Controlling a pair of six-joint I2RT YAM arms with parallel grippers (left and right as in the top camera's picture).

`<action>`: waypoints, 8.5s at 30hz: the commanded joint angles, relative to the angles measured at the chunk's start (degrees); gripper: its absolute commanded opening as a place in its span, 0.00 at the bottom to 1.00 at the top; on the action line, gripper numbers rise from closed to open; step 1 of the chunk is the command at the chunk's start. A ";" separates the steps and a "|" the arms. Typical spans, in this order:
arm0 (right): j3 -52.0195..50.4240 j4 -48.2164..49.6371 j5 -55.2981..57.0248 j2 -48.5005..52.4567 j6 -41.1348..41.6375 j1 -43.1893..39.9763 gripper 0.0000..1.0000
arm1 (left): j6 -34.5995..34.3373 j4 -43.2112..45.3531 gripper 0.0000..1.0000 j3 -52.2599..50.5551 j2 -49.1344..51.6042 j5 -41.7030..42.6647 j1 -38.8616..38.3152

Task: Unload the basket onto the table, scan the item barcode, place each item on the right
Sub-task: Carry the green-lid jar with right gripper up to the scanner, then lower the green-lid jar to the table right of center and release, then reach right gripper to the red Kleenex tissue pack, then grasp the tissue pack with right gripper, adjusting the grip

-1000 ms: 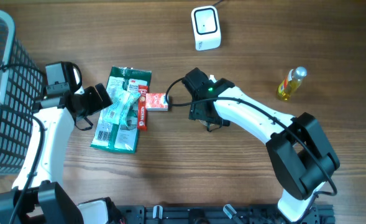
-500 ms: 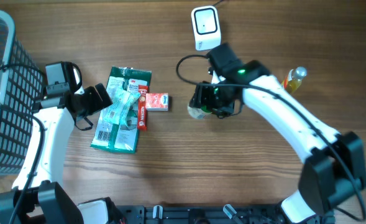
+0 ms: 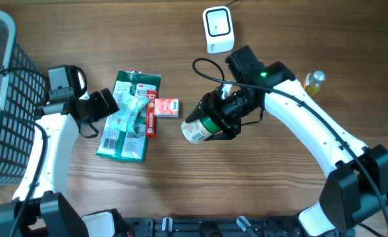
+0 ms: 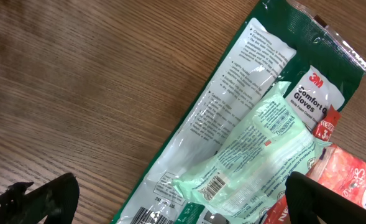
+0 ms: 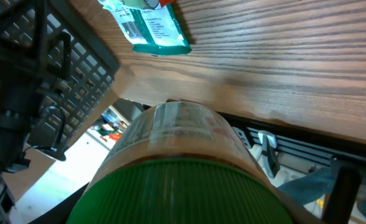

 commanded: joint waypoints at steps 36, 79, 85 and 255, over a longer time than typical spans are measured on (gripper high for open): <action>30.67 42.93 61.22 25.20 -49.92 -3.78 0.04 | 1.16 0.00 1.00 -0.24 0.22 0.46 -0.20; 30.71 65.94 61.24 36.06 -40.61 -6.51 0.06 | 1.16 0.00 1.00 -0.24 0.22 0.46 -0.20; 30.71 46.14 61.22 21.66 -42.77 -6.88 0.04 | 1.16 0.00 1.00 -0.24 0.22 0.46 -0.20; -15.50 31.41 51.87 7.80 14.29 6.08 0.11 | 1.16 0.00 1.00 -0.24 0.22 0.46 -0.20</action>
